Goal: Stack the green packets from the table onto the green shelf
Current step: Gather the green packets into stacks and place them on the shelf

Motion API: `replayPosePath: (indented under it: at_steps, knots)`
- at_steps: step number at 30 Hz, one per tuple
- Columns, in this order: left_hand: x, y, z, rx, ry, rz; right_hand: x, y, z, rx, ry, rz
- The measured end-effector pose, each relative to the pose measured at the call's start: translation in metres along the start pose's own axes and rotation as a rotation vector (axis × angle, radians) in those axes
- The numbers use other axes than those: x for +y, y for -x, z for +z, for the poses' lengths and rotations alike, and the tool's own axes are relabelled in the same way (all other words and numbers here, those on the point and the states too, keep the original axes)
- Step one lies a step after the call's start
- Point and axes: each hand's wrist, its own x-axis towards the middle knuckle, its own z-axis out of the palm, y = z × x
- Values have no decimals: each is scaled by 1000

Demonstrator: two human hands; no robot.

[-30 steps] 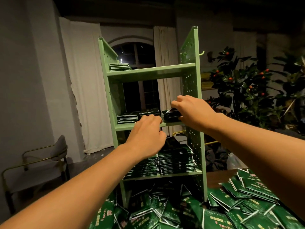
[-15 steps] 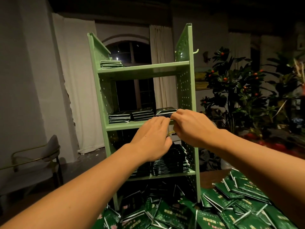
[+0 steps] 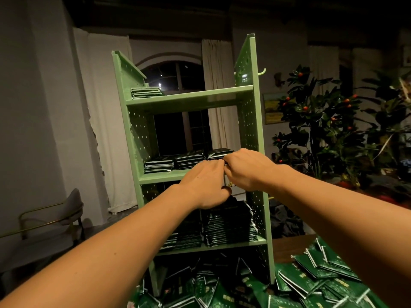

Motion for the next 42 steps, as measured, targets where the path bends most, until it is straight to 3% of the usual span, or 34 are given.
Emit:
replayPosePath:
  at_steps: [5, 13, 20, 26, 30, 33, 38, 42]
  knots:
    - [0, 20, -8, 102, -28, 18, -5, 26, -12, 248, -30, -86]
    - [21, 92, -31, 140, 20, 28, -39, 94, -26, 109, -100, -123]
    - [41, 158, -23, 40, 97, -8, -75, 143, -17, 40, -190, -133]
    - [56, 215, 16, -63, 179, -54, -101, 187, 23, -186, -278, -138]
    - [58, 250, 52, -128, 227, -109, -103, 213, 48, -606, -257, -59]
    - [59, 267, 81, -179, 236, -137, -97, 227, 73, -773, -187, 6]
    - [61, 279, 120, -209, 252, -235, -79, 242, 104, -810, -253, 236]
    - [67, 290, 136, -140, 344, -287, -78, 239, 112, -705, -258, 286]
